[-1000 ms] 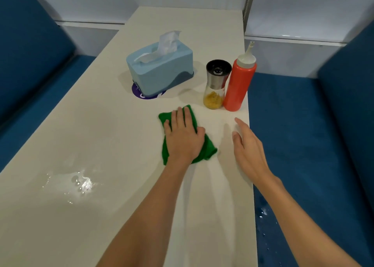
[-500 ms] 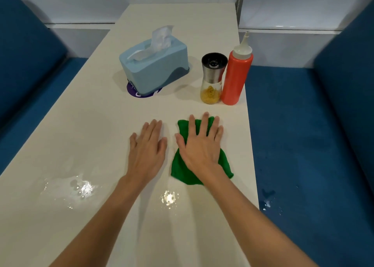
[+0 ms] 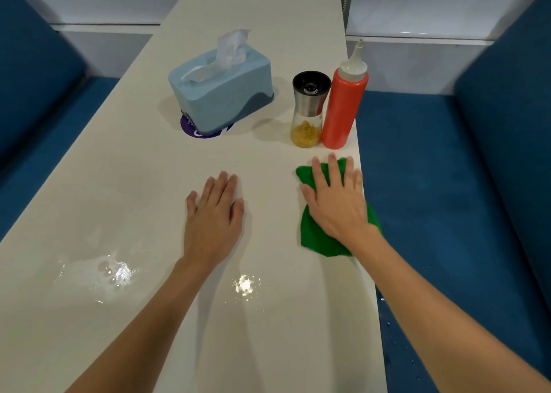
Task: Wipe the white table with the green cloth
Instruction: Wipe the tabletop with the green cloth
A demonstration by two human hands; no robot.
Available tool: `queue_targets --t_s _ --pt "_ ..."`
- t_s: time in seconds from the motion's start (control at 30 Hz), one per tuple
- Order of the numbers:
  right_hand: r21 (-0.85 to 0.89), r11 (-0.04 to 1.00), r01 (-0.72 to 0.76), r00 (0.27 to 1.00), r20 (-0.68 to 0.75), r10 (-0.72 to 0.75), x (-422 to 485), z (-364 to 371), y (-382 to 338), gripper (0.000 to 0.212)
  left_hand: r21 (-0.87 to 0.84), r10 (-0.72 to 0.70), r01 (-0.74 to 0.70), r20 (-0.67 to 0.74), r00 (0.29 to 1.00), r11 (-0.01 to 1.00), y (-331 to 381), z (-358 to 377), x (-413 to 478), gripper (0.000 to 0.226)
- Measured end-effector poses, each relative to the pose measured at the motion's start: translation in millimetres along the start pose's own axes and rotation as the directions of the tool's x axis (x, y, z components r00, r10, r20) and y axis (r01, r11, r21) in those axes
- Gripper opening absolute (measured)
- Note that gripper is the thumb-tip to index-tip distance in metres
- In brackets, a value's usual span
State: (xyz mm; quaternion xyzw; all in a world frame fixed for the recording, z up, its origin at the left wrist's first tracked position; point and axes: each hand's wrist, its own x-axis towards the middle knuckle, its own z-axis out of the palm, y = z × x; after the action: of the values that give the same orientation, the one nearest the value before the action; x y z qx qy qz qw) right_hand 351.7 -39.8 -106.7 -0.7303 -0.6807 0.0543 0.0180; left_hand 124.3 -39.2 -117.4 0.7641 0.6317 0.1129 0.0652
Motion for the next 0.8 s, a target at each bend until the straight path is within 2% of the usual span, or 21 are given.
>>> queue_targets --t_s 0.07,0.13,0.2,0.27,0.37,0.47,0.53,0.67,0.8 --pt "0.015 0.985 0.173 0.985 -0.004 -0.173 -22.2 0.4 -10.5 0.063 -0.038 -0.004 0.005 0.021 1.000 0.999 -2.0 -1.4 0.2 0.056" --pt "0.077 0.921 0.382 0.922 0.027 -0.385 -51.2 -4.6 -10.7 0.061 -0.118 -0.010 0.015 0.049 0.999 0.993 -6.0 -5.3 0.2 0.050" --pt "0.151 0.864 0.480 0.866 0.075 -0.494 -70.0 -9.2 4.9 0.059 -0.155 -0.020 0.027 0.045 0.999 0.988 -11.2 -11.1 -5.2 0.049" --pt "0.169 0.869 0.466 0.872 0.077 -0.483 -67.4 -12.3 28.3 0.058 -0.105 -0.040 0.043 0.024 0.999 0.994 -20.3 -16.8 -15.1 0.053" --pt "0.105 0.936 0.335 0.940 0.035 -0.340 -38.2 -14.4 44.8 0.066 -0.015 -0.079 0.079 0.011 0.997 0.997 -41.8 -21.5 -31.2 0.057" --pt "0.037 0.988 0.149 0.989 -0.009 -0.149 -8.7 -13.8 23.1 0.057 -0.023 -0.091 0.092 0.017 0.996 0.996 -54.1 -23.5 -37.2 0.058" --pt "0.023 0.995 0.099 0.995 -0.021 -0.098 -0.6 -10.2 -6.5 0.053 -0.019 -0.085 0.085 0.015 0.996 0.996 -54.3 -21.6 -37.2 0.057" --pt "0.022 0.977 0.213 0.976 -0.042 -0.212 -16.2 4.1 -64.1 0.055 -0.025 -0.085 0.085 0.002 0.996 0.996 -57.1 -19.7 -36.5 0.056" --pt "0.005 0.924 0.383 0.924 0.006 -0.383 -72.3 6.9 -56.9 0.056 -0.034 -0.074 0.074 0.010 0.997 0.997 -60.9 -17.9 -37.4 0.055"
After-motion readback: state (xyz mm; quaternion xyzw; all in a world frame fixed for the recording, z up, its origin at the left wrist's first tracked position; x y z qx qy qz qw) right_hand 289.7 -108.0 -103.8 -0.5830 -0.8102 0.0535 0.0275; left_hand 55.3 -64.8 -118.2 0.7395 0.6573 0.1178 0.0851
